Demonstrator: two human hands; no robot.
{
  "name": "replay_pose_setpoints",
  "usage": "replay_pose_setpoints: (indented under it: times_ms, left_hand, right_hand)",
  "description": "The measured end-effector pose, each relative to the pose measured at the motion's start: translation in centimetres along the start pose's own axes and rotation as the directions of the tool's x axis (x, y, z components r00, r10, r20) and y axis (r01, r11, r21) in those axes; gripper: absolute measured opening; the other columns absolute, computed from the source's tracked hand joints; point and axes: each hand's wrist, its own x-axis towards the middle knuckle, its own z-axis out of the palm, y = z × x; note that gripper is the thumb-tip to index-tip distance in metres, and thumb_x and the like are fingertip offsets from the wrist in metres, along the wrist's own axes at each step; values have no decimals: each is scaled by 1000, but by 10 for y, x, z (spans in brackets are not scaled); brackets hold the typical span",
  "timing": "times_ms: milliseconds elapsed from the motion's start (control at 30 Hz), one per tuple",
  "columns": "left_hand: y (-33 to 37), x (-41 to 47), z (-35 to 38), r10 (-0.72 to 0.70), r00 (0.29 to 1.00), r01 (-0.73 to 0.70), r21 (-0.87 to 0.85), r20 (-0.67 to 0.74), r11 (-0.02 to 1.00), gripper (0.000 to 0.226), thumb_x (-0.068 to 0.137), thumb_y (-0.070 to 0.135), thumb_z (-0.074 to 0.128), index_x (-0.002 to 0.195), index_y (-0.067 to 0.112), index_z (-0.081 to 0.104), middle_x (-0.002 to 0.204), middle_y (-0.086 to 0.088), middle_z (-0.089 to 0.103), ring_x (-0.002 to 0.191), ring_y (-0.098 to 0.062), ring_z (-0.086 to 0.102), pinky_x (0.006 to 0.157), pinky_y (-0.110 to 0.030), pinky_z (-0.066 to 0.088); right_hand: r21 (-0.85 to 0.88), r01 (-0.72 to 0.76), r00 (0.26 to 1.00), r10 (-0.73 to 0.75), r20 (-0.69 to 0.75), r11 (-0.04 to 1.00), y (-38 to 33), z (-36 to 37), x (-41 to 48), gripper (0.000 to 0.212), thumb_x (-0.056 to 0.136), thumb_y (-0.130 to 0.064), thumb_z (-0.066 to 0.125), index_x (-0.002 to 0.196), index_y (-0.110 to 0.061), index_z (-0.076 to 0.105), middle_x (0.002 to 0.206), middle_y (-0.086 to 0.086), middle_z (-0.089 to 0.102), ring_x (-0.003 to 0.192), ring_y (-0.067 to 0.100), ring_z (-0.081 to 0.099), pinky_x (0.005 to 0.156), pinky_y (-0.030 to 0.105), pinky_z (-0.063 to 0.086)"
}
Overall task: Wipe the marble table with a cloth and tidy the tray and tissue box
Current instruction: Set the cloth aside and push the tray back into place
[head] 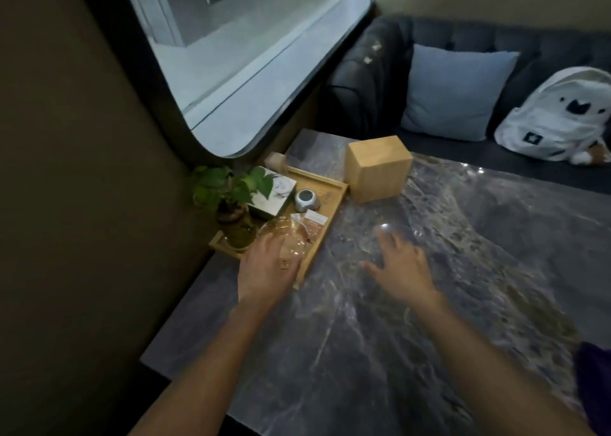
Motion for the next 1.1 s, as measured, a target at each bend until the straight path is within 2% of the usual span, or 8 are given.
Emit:
replay_pose_setpoints:
  times_ms: [167, 300, 500, 633, 733, 833, 967, 1100]
  left_hand:
    - [-34, -5, -4, -165, 986, 165, -52, 1, 985, 52, 87, 46, 48, 129, 16, 46, 138, -6, 45, 128, -22, 40, 106, -39, 30]
    - [-50, -3, -6, -342, 940, 339, -127, -3, 932, 56, 87, 47, 46, 131, 12, 43, 134, -8, 48, 125, -23, 43, 106, -41, 35]
    - [-62, 16, -2, -633, 753, 645, -391, 181, 656, 44, 88, 33, 51, 121, 6, 40, 121, -18, 57, 111, -34, 55, 89, -42, 48]
    - [-64, 30, 7, -603, 749, 647, -501, 275, 575, 50, 87, 30, 56, 129, 10, 37, 126, -13, 55, 115, -30, 52, 91, -36, 43]
    - [-64, 37, 14, -601, 755, 632, -539, 263, 558, 43, 85, 34, 60, 118, 14, 41, 115, -8, 59, 111, -30, 56, 86, -35, 44]
    - [-63, 43, 21, -678, 695, 688, -495, 240, 531, 52, 86, 33, 58, 125, 6, 36, 116, -15, 61, 111, -33, 57, 82, -32, 41]
    - [-63, 45, 32, -746, 630, 747, -431, 217, 506, 64, 85, 37, 56, 133, 4, 28, 117, -23, 62, 110, -38, 57, 92, -46, 46]
    - [-66, 49, 35, -772, 591, 785, -386, 235, 483, 64, 84, 30, 60, 131, 0, 30, 122, -26, 57, 115, -39, 53, 97, -46, 43]
  right_hand:
    - [-29, 81, 997, -80, 10, 996, -50, 8, 33, 69, 87, -47, 51, 143, -18, 22, 149, 13, 31, 137, 28, 28, 109, 46, 25]
    - [-83, 133, 991, -132, 10, 988, -70, 9, 61, 60, 87, -43, 51, 137, -17, 31, 142, 12, 38, 130, 30, 37, 103, 45, 29]
    - [-75, 151, 988, -152, -7, 986, -81, 3, 111, 48, 85, -36, 56, 126, -14, 42, 128, 12, 51, 117, 33, 48, 94, 44, 36]
    - [-126, 159, 986, -165, -36, 979, -82, 3, 144, 44, 86, -37, 55, 120, -13, 45, 124, 12, 54, 114, 30, 50, 90, 42, 39]
    - [-72, 131, 990, -134, -46, 989, -85, 2, 170, 44, 87, -33, 55, 123, -11, 44, 130, 13, 47, 118, 31, 46, 96, 43, 37]
    - [-53, 132, 991, -133, -17, 990, -85, 9, 195, 42, 89, -30, 51, 125, -11, 42, 132, 12, 45, 123, 30, 42, 100, 42, 33]
    - [-4, 100, 995, -100, 8, 995, -82, 23, 223, 36, 91, -28, 46, 124, -13, 43, 131, 11, 47, 123, 30, 41, 103, 43, 28]
    - [25, 43, 998, -44, 33, 999, -76, 34, 242, 43, 89, -30, 48, 128, -13, 41, 135, 13, 46, 125, 31, 40, 105, 43, 29]
